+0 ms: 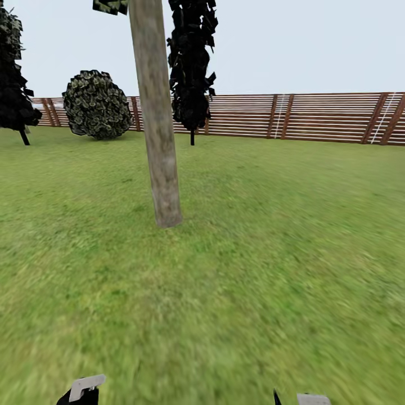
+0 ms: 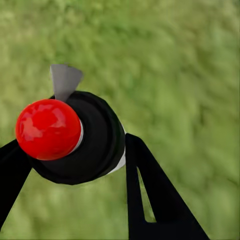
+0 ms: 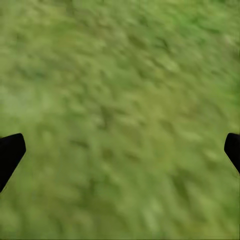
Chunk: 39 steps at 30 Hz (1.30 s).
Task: In the garden, pick up the pesticide atomizer on the floor and spray pesticide onto both trees until each tree trunk is fully covered.
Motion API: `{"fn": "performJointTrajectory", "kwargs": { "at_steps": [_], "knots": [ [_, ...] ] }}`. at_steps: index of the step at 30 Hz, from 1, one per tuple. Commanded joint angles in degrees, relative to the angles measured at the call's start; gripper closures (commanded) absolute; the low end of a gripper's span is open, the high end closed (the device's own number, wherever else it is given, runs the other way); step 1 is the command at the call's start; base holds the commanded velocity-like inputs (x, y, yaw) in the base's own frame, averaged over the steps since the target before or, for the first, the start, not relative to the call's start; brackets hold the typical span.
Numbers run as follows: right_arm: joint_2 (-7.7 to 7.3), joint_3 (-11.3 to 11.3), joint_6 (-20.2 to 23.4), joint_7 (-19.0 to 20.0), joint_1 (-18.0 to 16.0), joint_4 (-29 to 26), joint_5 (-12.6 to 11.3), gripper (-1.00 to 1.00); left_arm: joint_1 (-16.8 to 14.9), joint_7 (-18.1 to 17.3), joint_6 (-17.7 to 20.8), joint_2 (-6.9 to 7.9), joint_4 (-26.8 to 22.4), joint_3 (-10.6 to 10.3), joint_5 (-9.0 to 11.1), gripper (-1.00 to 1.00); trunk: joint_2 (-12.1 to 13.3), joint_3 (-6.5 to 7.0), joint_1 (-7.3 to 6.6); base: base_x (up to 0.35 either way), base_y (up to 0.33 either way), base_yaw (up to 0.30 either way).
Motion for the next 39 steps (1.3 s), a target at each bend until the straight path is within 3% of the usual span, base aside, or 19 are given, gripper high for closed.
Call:
{"fn": "performJointTrajectory", "kwargs": {
  "at_steps": [1, 39],
  "knots": [
    [0.01, -0.1, -0.2, 0.0, 0.0, 0.0, 0.0, -1.0, 0.0, -0.1, -0.2, 0.0, 0.0, -0.1, 0.6, 1.0, 0.0, -0.05, 0.02, 0.339, 0.0, 0.026],
    [0.03, -0.1, -0.2, 0.0, 0.0, 0.9, 0.1, -1.0, 0.0, -0.1, -0.2, 0.0, 0.0, -0.1, 0.6, 1.0, 0.0, -0.05, 0.02, 0.339, 0.0, 0.001]
  ]
}}
